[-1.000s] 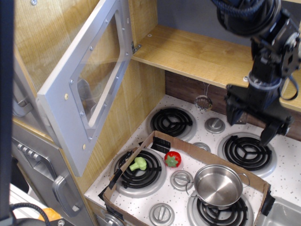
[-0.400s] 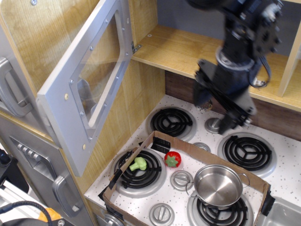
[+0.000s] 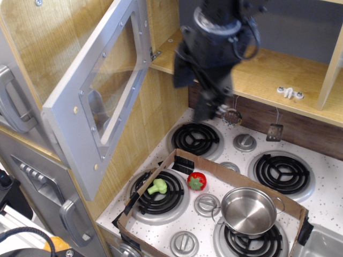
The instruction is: Close microwave
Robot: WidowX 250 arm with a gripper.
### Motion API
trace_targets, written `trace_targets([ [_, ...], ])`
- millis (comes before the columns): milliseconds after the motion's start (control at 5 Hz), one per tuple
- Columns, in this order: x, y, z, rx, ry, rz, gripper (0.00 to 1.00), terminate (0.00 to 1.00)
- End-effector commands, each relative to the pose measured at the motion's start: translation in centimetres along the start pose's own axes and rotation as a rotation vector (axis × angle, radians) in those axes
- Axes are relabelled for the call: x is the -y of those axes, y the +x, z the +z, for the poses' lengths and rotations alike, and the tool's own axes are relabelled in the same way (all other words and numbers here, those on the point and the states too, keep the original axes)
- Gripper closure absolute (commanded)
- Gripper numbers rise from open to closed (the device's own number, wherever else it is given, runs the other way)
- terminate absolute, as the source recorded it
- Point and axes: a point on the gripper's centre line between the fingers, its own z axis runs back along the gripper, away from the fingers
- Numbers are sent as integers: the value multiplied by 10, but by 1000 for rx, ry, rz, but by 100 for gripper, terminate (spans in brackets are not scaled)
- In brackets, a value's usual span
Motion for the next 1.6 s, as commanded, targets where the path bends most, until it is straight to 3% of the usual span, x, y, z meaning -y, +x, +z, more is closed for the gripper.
trace_targets([
  [0, -42, -19, 48, -81, 69, -108, 0, 0],
  [400, -60, -45, 68, -186, 118, -213, 0, 0],
  [800, -77, -79, 77, -241, 103, -220, 0, 0],
  [1000, -78, -98, 79, -250, 111, -204, 0, 0],
  [1400, -95, -120, 55, -239, 77, -209, 0, 0],
])
